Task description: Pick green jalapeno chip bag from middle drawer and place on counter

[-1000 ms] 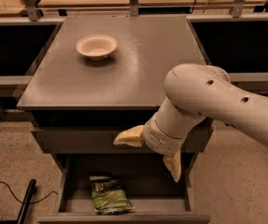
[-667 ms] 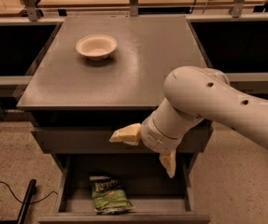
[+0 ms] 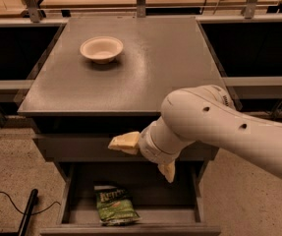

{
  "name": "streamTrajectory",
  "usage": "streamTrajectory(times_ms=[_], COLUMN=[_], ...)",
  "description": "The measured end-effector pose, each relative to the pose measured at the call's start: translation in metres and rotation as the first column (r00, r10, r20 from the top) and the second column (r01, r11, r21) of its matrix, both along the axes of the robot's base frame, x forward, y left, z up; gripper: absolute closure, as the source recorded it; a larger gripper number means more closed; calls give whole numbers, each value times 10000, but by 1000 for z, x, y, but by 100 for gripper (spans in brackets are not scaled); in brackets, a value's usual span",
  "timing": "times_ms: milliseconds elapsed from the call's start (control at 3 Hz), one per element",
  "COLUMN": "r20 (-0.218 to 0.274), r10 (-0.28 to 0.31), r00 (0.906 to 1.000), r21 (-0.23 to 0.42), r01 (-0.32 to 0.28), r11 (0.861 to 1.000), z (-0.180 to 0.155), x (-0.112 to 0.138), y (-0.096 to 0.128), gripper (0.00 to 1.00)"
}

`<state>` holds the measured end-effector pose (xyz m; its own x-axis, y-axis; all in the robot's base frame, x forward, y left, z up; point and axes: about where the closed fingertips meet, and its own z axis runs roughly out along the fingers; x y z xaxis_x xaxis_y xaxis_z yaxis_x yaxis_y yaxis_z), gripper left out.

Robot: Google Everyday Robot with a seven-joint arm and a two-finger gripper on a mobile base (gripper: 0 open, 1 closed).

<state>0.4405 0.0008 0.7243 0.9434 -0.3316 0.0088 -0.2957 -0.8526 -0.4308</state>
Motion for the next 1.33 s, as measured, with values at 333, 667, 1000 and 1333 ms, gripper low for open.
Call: streamTrajectory(times_ms=[333, 667, 1000, 1333], r20=[-467, -854, -416, -83], r10=[93, 598, 869, 1727], r00=[9989, 9946, 9953, 9849], r21=[-3, 224, 558, 1067], r01=[-93, -581, -845, -1708], r11=[10000, 9981, 9949, 9795], z=[-20, -110, -161, -220], x=[6, 6, 9, 7], y=[4, 20, 34, 66], gripper=[0, 0, 0, 0])
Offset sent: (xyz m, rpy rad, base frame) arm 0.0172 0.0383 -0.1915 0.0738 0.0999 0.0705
